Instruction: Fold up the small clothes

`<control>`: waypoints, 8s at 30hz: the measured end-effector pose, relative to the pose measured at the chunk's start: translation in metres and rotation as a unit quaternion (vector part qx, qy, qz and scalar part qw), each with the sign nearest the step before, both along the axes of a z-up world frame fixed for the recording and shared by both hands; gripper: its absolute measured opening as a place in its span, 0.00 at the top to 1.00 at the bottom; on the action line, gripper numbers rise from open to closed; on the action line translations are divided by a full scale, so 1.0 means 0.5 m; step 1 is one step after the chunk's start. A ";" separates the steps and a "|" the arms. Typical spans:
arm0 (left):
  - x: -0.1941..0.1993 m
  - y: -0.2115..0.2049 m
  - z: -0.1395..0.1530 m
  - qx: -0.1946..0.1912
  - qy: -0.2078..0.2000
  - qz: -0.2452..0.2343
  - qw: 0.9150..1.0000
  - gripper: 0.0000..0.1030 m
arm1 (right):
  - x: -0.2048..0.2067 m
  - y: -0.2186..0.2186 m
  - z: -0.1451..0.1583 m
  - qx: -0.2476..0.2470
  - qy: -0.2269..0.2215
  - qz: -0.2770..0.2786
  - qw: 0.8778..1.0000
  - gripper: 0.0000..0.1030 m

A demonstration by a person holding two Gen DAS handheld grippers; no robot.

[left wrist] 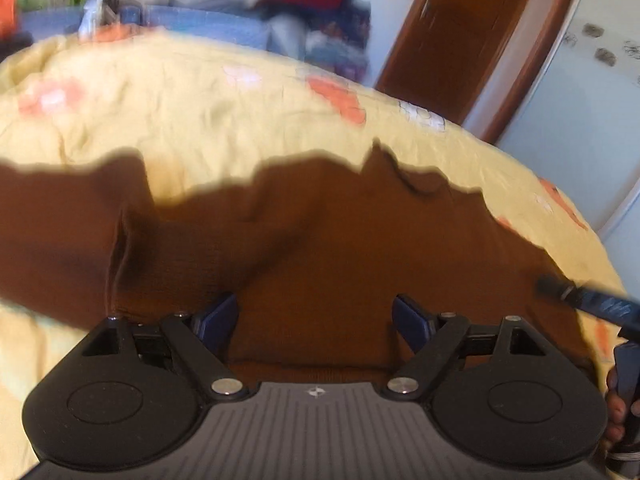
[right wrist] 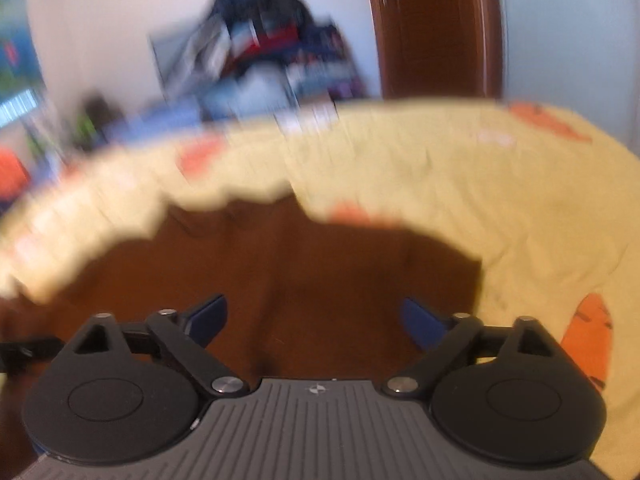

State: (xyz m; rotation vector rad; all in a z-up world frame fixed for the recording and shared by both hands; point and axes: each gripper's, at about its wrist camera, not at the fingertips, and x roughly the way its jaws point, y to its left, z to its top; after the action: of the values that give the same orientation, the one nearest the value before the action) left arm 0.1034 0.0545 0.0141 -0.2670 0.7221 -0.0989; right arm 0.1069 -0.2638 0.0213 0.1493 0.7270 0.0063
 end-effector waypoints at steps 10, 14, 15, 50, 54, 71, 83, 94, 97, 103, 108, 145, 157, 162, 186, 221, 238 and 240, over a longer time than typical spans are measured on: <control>-0.086 0.180 0.038 -0.030 -0.081 0.063 0.994 0.18 | -0.031 0.016 -0.044 -0.069 -0.020 0.010 0.997 0.00; -0.118 0.436 0.029 -0.135 -0.071 0.244 0.958 0.18 | -0.026 0.014 -0.039 -0.067 -0.020 0.010 0.997 0.00; -0.130 0.499 0.019 -0.169 -0.071 0.291 0.939 0.18 | -0.027 0.014 -0.039 -0.066 -0.020 0.010 0.998 0.00; -0.065 -0.102 0.041 -0.086 0.004 -0.148 0.985 0.92 | -0.043 -0.004 -0.033 -0.024 -0.037 0.001 0.999 0.00; -0.108 -0.058 -0.003 -0.100 0.005 -0.101 0.990 0.80 | -0.044 -0.012 -0.033 -0.008 -0.041 0.001 0.999 0.00; -0.180 -0.008 -0.042 -0.121 -0.065 -0.106 0.985 0.35 | -0.025 0.041 0.030 0.192 0.112 0.082 0.971 0.24; -0.180 0.000 -0.045 -0.136 -0.064 -0.105 0.983 0.34 | -0.030 0.061 0.030 0.163 0.109 0.105 0.975 0.86; -0.202 0.215 0.082 -0.166 -0.143 0.061 0.974 0.00 | -0.020 -0.164 0.169 0.199 -0.002 0.037 0.979 0.90; -0.138 0.267 0.061 -0.212 -0.097 0.085 0.969 0.00 | -0.003 -0.197 0.095 0.190 0.045 0.007 0.981 0.89; -0.018 0.233 0.013 -0.227 0.004 0.052 0.972 0.01 | -0.019 -0.173 0.030 0.187 0.069 0.008 0.980 0.89; 0.052 0.167 -0.007 -0.132 0.051 0.034 0.989 0.88 | -0.010 -0.186 0.046 0.184 0.060 -0.002 0.981 0.89; -0.136 0.123 0.005 0.052 0.015 -0.036 0.998 0.37 | -0.119 -0.159 0.014 0.123 0.076 0.013 0.989 0.51; -0.206 0.133 0.000 0.048 0.018 -0.022 0.998 0.93 | -0.220 -0.175 0.007 0.077 0.074 0.020 0.994 0.93; -0.244 0.174 0.001 -0.018 0.041 -0.036 0.998 0.88 | -0.254 -0.206 -0.005 0.167 0.091 0.013 0.982 0.69; -0.332 0.230 -0.019 -0.139 0.090 -0.022 0.986 0.96 | -0.434 -0.245 -0.042 0.305 0.123 0.017 0.944 0.75; -0.520 0.234 -0.051 -0.327 0.183 -0.118 0.920 0.27 | -0.607 -0.157 -0.022 0.350 0.176 0.114 0.913 0.25; -0.572 0.214 -0.004 -0.158 0.160 -0.129 0.966 0.96 | -0.655 -0.176 -0.001 0.282 0.165 0.111 0.939 0.88; -0.573 0.224 -0.026 -0.155 0.168 -0.129 0.965 0.96 | -0.656 -0.200 -0.033 0.281 0.182 0.091 0.938 0.94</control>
State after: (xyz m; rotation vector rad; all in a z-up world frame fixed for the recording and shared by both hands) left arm -0.1830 0.1663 0.0013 -0.4950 1.0795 -0.4243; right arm -0.2210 -0.3639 0.0047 0.6439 1.0961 0.3749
